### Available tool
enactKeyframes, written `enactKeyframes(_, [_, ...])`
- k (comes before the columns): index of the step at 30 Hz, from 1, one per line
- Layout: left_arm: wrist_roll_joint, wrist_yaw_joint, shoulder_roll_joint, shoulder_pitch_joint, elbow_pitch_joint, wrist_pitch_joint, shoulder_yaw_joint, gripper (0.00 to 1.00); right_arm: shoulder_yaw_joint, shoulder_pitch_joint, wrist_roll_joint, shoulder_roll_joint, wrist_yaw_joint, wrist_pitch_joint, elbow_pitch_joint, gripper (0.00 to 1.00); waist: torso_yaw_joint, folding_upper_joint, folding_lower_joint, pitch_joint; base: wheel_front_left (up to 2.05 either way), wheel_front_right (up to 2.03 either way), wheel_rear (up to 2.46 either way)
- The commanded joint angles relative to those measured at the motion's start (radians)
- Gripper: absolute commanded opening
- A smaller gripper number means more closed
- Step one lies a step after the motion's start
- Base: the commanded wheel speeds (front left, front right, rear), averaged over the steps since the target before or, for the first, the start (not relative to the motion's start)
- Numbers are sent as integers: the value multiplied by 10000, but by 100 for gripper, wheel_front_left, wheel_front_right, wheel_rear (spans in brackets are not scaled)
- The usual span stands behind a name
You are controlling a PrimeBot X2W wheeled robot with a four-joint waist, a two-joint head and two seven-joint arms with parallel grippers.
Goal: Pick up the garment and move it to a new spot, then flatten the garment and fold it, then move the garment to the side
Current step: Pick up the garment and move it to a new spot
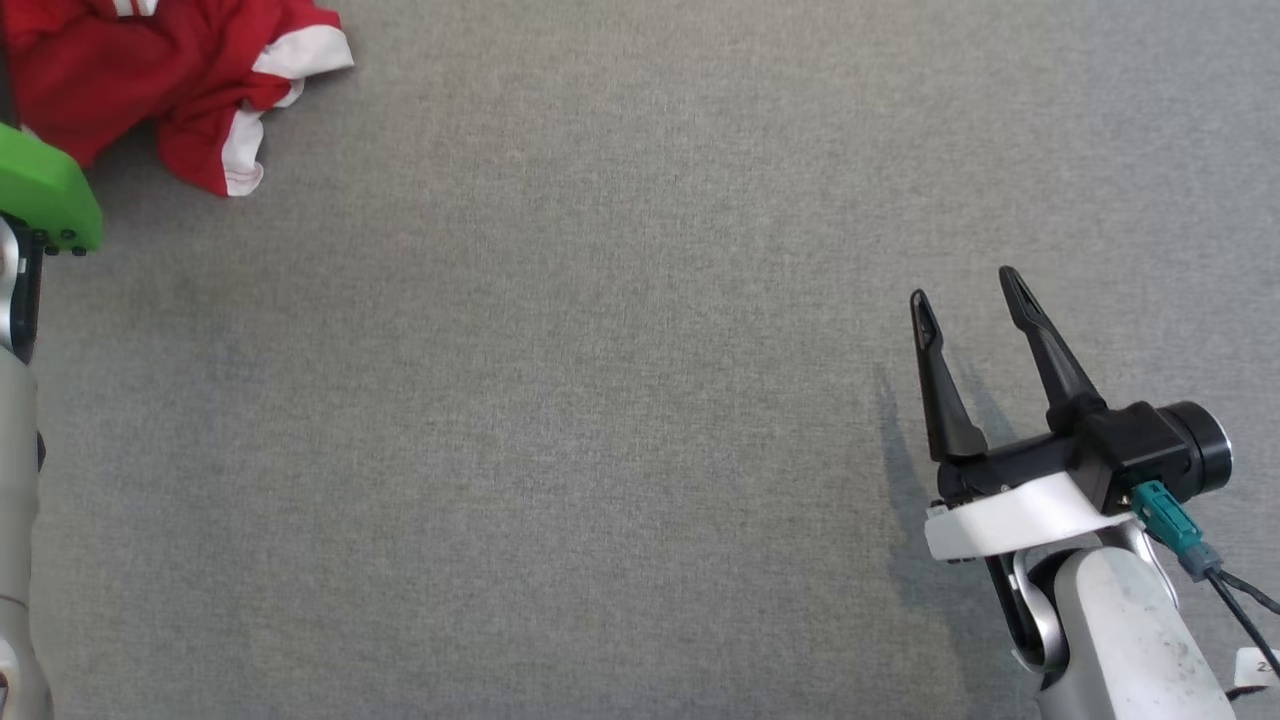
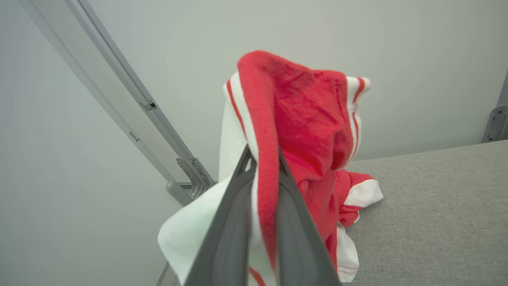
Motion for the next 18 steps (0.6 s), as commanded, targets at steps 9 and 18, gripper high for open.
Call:
enactKeyframes(9, [6,-88,-81,539,-2897,1018,-1110,0,-611,978,638,-23,-6,-32,99,100,-1567,0,0,-2619,0,0,0])
enactKeyframes(18, [-660,-80,-1402,1908,-5460,2260,-2258,0,-785,1266,900,-22,-6,-32,108,100,-3011,0,0,-2510,0,0,0])
